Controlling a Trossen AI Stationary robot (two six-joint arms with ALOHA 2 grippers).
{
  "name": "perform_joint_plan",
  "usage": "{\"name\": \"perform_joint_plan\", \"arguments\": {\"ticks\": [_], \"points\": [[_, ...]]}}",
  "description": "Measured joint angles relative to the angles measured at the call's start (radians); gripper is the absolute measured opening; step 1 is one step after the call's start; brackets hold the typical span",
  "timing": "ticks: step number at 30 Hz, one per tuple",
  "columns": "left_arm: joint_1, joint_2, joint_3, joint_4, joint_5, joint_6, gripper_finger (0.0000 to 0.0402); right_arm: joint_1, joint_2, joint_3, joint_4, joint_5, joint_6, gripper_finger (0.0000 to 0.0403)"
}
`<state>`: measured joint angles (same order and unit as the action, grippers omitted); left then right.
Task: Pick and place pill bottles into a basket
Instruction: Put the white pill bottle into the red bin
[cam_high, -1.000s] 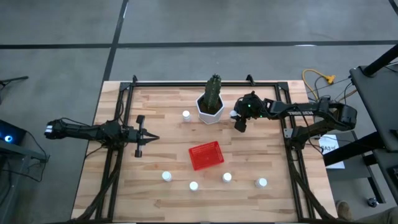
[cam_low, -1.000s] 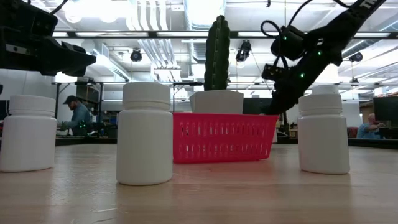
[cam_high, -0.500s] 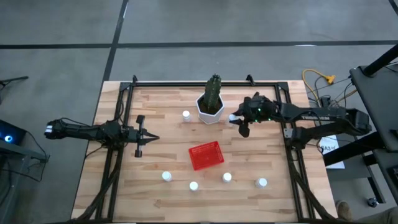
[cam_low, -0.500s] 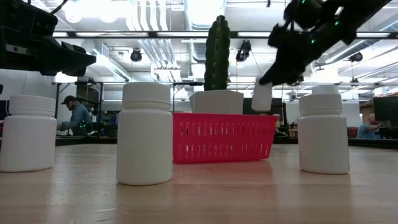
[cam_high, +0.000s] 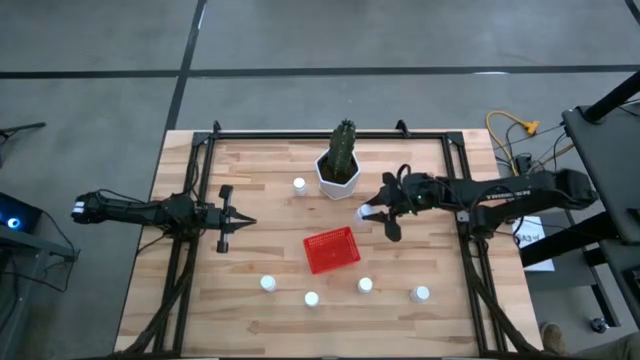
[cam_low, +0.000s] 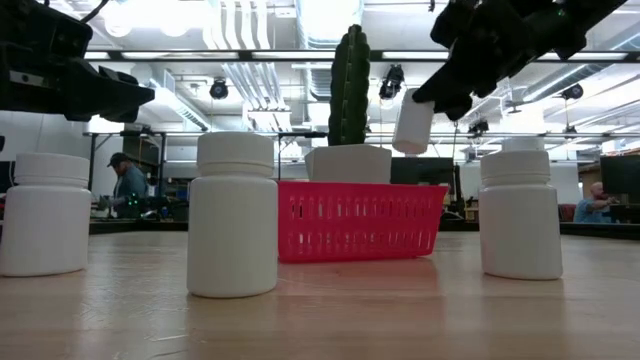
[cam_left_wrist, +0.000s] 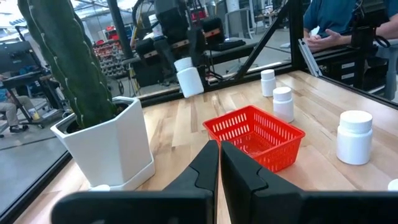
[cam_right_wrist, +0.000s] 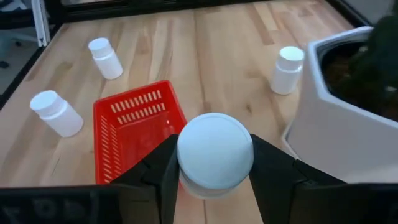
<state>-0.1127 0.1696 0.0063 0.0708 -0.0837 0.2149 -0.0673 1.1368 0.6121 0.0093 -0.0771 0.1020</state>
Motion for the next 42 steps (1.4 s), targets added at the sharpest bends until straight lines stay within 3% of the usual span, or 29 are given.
{"name": "perform_joint_plan", "arguments": {"ticks": [10, 17, 32, 42], "points": [[0.000, 0.000, 0.000, -0.001, 0.000, 0.000, 0.0000, 0.011, 0.200, 0.002, 0.156, -0.008, 0.006, 0.0143], [0.000, 0.000, 0.000, -0.002, 0.000, 0.000, 0.0000, 0.035, 0.279, 0.071, 0.160, -0.039, 0.004, 0.0143], [0.000, 0.005, 0.000, -0.007, 0.000, -0.001, 0.0000, 0.144, 0.288, 0.146, 0.122, -0.081, 0.008, 0.0143], [0.000, 0.005, 0.000, -0.006, 0.000, -0.001, 0.0000, 0.155, 0.325, 0.147, 0.125, -0.024, 0.013, 0.0143]]}}
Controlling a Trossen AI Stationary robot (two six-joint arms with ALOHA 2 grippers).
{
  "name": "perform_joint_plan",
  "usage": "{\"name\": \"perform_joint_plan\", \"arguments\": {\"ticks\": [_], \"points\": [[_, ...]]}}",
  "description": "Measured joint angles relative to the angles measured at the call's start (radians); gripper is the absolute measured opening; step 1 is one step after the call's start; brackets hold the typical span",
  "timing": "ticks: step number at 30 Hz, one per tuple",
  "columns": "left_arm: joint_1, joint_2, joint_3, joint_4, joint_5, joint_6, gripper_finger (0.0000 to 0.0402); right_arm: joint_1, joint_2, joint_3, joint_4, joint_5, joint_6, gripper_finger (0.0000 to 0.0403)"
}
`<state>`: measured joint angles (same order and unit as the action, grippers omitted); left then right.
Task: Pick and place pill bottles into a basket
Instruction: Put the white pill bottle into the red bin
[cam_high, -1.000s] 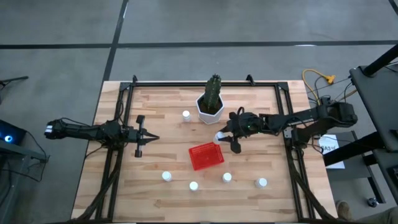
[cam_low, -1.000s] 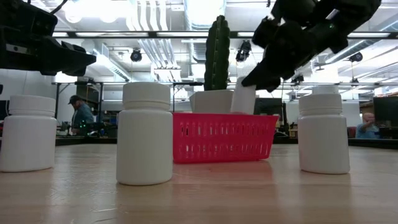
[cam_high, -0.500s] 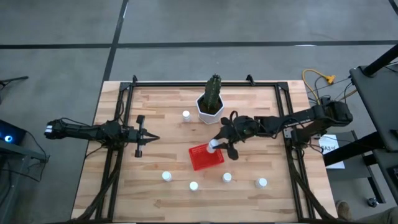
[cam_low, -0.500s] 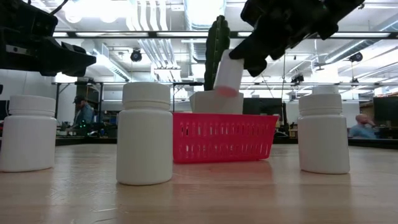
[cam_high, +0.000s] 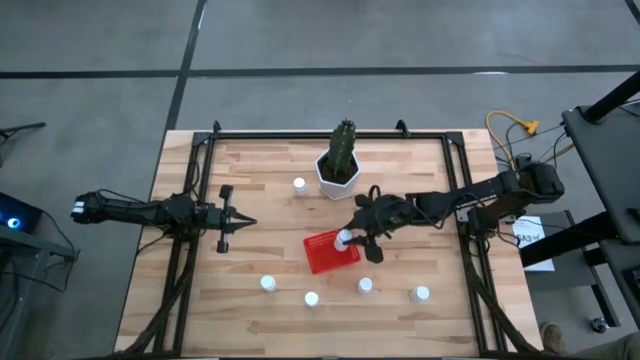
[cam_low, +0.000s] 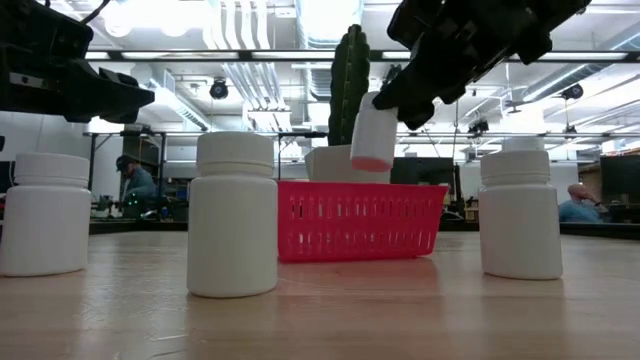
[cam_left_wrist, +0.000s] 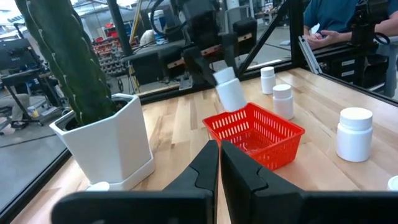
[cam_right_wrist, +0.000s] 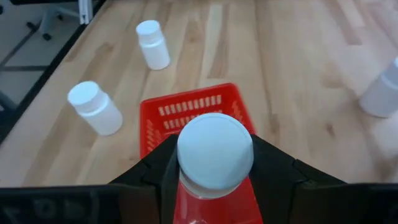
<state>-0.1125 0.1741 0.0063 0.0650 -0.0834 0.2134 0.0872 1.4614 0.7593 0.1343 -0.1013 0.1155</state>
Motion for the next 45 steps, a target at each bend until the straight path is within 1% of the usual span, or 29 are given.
{"name": "perform_joint_plan", "arguments": {"ticks": [8, 13, 19, 24, 30, 34, 45], "points": [[0.000, 0.000, 0.000, 0.004, 0.000, 0.000, 0.0000, 0.001, 0.103, 0.000, 0.025, -0.011, 0.015, 0.0143], [0.000, 0.000, 0.000, 0.003, 0.000, 0.000, 0.0000, 0.002, 0.145, 0.000, 0.056, -0.012, 0.015, 0.0143], [0.000, 0.000, 0.000, 0.003, 0.000, 0.000, 0.0000, 0.001, 0.153, 0.000, 0.064, -0.001, 0.016, 0.0143], [0.000, 0.000, 0.000, 0.002, 0.000, 0.000, 0.0000, 0.001, 0.149, 0.006, 0.053, 0.052, 0.013, 0.0143], [0.000, 0.000, 0.000, 0.000, 0.000, 0.000, 0.0000, 0.000, 0.146, 0.016, 0.032, 0.056, 0.014, 0.0143], [0.000, 0.000, 0.000, 0.000, 0.000, 0.000, 0.0000, 0.000, 0.146, 0.016, -0.018, 0.105, 0.016, 0.0143], [0.000, 0.000, 0.000, 0.001, 0.000, 0.000, 0.0000, 0.000, 0.146, 0.016, -0.027, 0.108, 0.015, 0.0143]]}}
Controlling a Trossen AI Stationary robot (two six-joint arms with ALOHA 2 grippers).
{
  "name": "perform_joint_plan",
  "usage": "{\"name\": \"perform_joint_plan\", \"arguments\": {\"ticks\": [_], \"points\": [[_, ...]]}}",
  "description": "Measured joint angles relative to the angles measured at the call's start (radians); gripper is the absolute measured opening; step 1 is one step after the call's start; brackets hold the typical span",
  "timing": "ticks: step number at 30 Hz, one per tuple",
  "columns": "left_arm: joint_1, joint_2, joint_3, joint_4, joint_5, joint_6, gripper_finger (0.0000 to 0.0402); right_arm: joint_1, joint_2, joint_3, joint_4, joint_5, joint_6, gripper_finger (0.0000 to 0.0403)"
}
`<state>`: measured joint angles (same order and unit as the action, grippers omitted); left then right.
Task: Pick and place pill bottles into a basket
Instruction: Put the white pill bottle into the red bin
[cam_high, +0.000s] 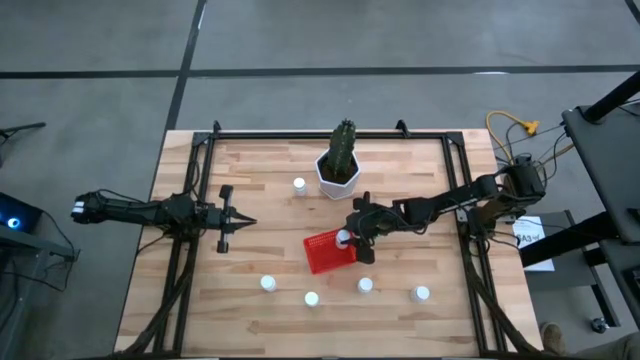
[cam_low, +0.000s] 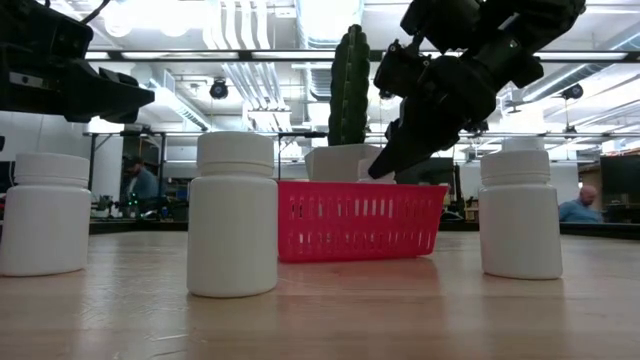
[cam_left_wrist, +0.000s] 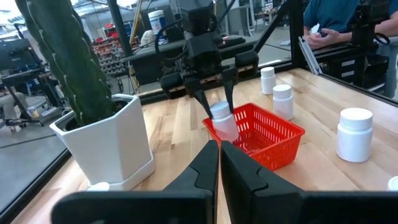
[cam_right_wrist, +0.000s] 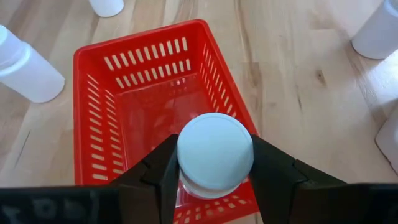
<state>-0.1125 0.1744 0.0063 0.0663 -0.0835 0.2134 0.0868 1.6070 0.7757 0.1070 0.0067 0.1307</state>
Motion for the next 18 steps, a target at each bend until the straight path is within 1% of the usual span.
{"name": "perform_joint_plan", "arguments": {"ticks": [6, 12, 18], "points": [[0.000, 0.000, 0.000, 0.001, 0.000, 0.000, 0.0000, 0.000, 0.007, 0.000, -0.004, -0.003, -0.008, 0.0143], [0.000, 0.000, 0.000, 0.002, 0.000, 0.000, 0.0000, -0.003, 0.052, 0.005, 0.007, -0.003, -0.013, 0.0143], [0.000, 0.000, 0.000, 0.002, 0.000, 0.000, 0.0000, -0.003, 0.057, 0.022, -0.002, -0.003, -0.034, 0.0143]]}}
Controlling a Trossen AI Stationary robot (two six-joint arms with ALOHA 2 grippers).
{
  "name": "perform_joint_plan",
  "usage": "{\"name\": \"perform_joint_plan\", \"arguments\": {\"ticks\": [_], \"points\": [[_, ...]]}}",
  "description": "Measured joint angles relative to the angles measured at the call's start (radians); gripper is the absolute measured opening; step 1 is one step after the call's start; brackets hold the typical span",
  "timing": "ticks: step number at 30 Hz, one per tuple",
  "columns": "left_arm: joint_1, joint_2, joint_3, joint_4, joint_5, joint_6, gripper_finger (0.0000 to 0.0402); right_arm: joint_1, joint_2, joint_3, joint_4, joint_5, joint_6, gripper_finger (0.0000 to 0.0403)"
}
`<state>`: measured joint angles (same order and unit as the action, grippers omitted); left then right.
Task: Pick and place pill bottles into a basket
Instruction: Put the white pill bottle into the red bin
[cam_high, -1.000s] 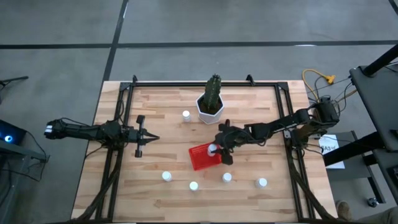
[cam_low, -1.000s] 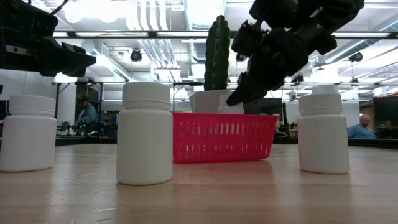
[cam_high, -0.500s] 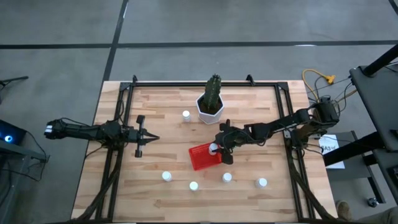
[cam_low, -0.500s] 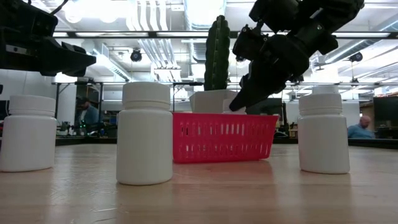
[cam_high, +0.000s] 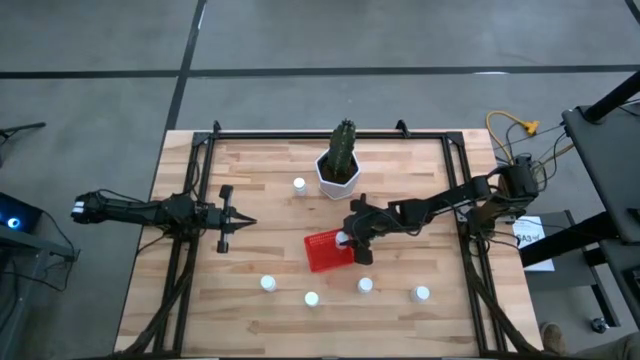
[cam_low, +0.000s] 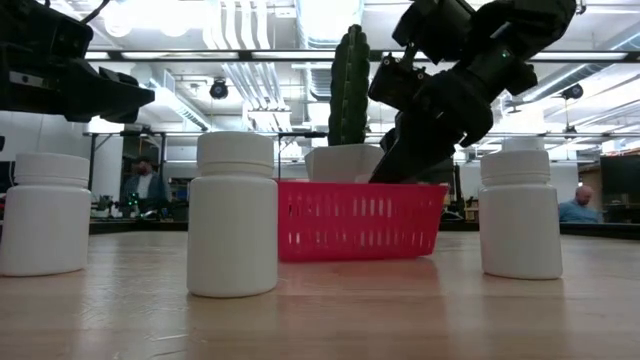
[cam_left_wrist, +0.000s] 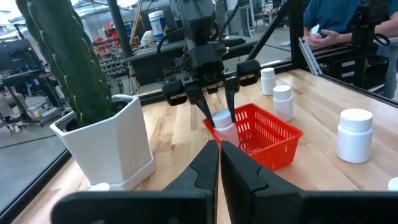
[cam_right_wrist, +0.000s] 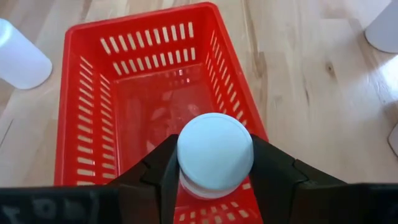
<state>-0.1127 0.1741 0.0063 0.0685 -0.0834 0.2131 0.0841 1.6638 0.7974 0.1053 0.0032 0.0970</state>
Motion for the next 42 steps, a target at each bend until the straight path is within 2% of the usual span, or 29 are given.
{"name": "perform_joint_plan", "arguments": {"ticks": [11, 17, 21, 42], "points": [[0.000, 0.000, 0.000, 0.000, 0.000, 0.000, 0.0000, 0.000, 0.000, 0.010, -0.027, 0.012, -0.010, 0.0149], [0.000, 0.000, 0.000, 0.000, 0.000, 0.000, 0.0000, 0.001, 0.001, 0.010, -0.025, 0.031, -0.002, 0.0235], [0.000, 0.000, 0.000, 0.000, 0.000, 0.000, 0.0000, 0.001, 0.001, 0.010, -0.021, 0.032, 0.001, 0.0256], [0.000, -0.001, 0.000, 0.000, 0.000, -0.024, 0.0000, 0.001, 0.000, 0.059, -0.027, 0.025, -0.004, 0.0237]]}}
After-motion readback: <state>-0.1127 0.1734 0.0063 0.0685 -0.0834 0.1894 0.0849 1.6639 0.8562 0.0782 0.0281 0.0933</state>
